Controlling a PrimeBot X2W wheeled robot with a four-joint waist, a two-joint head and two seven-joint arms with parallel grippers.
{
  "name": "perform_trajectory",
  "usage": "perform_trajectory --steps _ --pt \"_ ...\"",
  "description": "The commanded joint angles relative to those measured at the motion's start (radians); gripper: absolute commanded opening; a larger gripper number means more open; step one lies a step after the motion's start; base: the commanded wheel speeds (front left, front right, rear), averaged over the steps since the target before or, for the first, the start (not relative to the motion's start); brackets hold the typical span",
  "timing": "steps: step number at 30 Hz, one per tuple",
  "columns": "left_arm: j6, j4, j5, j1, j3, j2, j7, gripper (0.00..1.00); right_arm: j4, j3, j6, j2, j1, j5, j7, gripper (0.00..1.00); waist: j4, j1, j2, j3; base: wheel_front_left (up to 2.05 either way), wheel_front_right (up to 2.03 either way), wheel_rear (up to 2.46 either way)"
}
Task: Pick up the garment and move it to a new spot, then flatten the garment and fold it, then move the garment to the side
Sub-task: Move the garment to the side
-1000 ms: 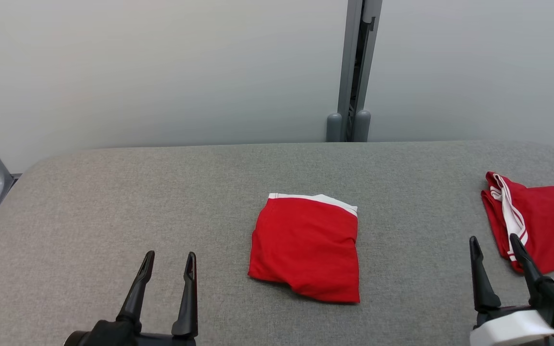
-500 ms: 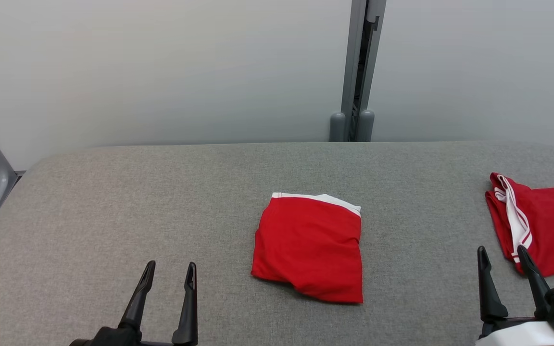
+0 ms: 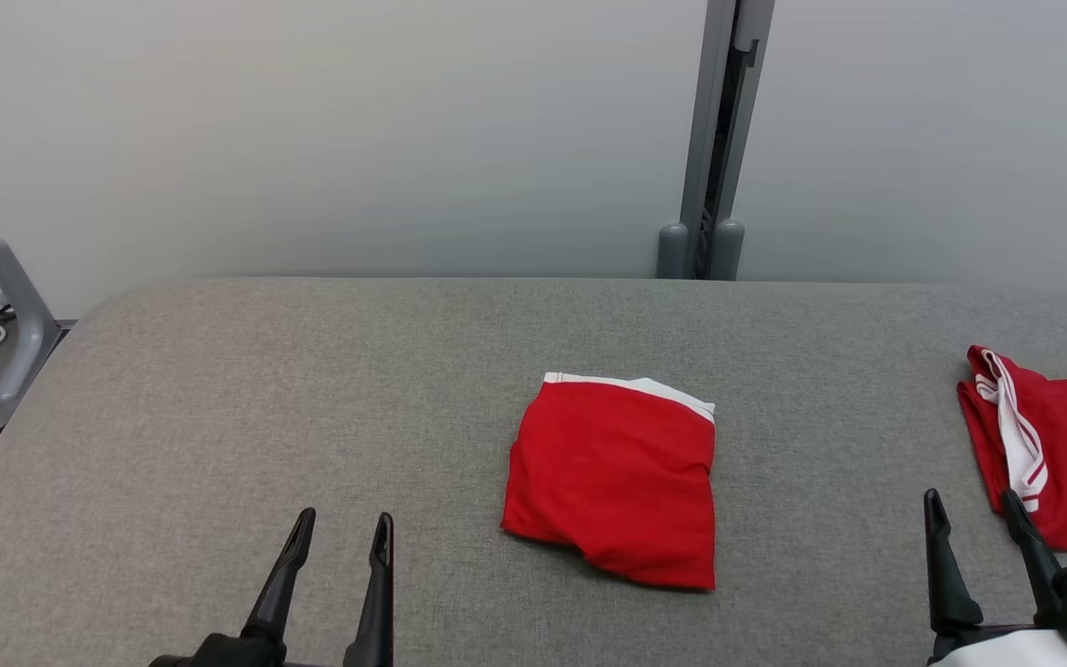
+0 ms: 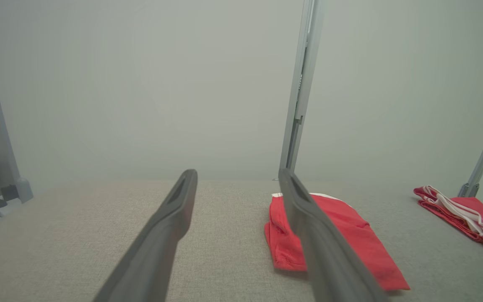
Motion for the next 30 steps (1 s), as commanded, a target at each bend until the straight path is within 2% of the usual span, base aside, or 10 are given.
perform_trajectory --steps 1,7,11,15,19,25,30 --pt "-0.002 0.001 -0.004 0.001 0.000 0.004 -0.004 1.00 -0.003 -0.003 0.000 -0.004 0.010 -0.005 -0.005 1.00 0.003 0.0000 -0.0001 0.003 0.00 0.00 0.00" --pt "0.000 -0.006 -0.009 -0.011 -0.013 0.003 -0.004 1.00 -0.009 -0.002 0.000 -0.004 0.003 -0.013 -0.005 1.00 0.017 0.0000 -0.0001 0.026 0.00 0.00 0.00" --pt "-0.007 -0.001 -0.008 -0.029 -0.031 0.003 -0.004 1.00 0.026 0.052 0.000 -0.004 -0.035 0.026 0.018 1.00 0.032 0.0000 -0.0001 0.058 0.00 0.00 0.00" --pt "-0.014 0.002 -0.006 -0.063 -0.053 0.003 -0.004 1.00 0.079 0.117 0.000 -0.005 -0.113 0.121 0.124 1.00 0.055 0.0000 -0.0001 0.114 0.00 0.00 0.00" --pt "-0.023 0.019 -0.013 -0.106 -0.088 0.004 -0.004 1.00 0.168 0.179 0.000 -0.019 -0.237 0.311 0.307 1.00 0.104 0.0000 -0.0001 0.177 0.00 0.00 0.00" --pt "-0.024 0.040 -0.024 -0.140 -0.124 0.004 -0.004 1.00 0.271 0.157 0.000 -0.038 -0.355 0.552 0.511 1.00 0.174 0.0000 -0.0001 0.221 0.00 0.00 0.00" --pt "-0.016 0.044 -0.019 -0.152 -0.133 0.003 -0.004 1.00 0.360 0.136 0.000 -0.055 -0.415 0.651 0.624 1.00 0.219 0.0000 -0.0001 0.241 0.00 0.00 0.00"
